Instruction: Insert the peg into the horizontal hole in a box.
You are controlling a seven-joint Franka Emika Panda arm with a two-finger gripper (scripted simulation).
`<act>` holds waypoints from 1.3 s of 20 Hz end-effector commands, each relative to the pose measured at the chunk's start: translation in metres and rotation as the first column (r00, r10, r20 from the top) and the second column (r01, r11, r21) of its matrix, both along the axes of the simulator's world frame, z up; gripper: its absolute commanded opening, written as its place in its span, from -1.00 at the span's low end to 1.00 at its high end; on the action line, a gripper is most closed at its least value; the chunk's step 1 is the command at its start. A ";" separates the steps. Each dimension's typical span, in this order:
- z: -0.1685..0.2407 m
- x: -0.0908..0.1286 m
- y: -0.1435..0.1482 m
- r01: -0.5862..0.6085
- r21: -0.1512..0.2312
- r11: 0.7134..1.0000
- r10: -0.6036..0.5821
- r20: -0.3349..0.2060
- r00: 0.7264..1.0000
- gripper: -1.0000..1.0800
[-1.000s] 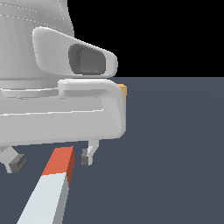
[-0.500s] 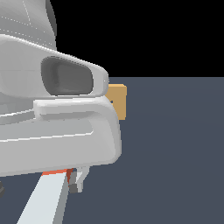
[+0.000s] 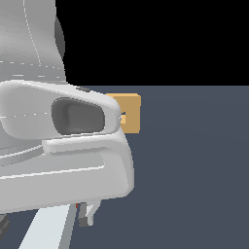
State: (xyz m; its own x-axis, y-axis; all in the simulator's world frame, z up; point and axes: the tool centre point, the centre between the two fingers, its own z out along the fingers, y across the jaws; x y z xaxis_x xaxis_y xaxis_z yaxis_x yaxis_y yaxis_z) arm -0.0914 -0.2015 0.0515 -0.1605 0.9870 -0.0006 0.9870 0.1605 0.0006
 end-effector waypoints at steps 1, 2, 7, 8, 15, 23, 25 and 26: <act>-0.013 -0.001 0.000 -0.001 0.000 1.000 0.001 -0.001 1.000 0.92; -0.018 -0.001 0.000 -0.001 0.000 1.000 0.001 -0.001 1.000 0.92; -0.031 0.000 0.000 -0.002 0.001 1.000 0.002 -0.001 1.000 0.92; -0.031 0.000 0.000 -0.002 0.001 1.000 0.002 -0.001 1.000 0.92; -0.032 0.000 0.000 -0.002 0.001 1.000 0.002 -0.001 1.000 -1.00; -0.031 0.001 0.002 0.000 0.001 1.000 0.000 0.000 1.000 -1.00; -0.030 0.002 0.007 0.003 0.001 1.000 -0.003 0.000 1.000 -1.00; -0.029 0.003 0.010 0.004 0.001 1.000 -0.004 0.000 1.000 -1.00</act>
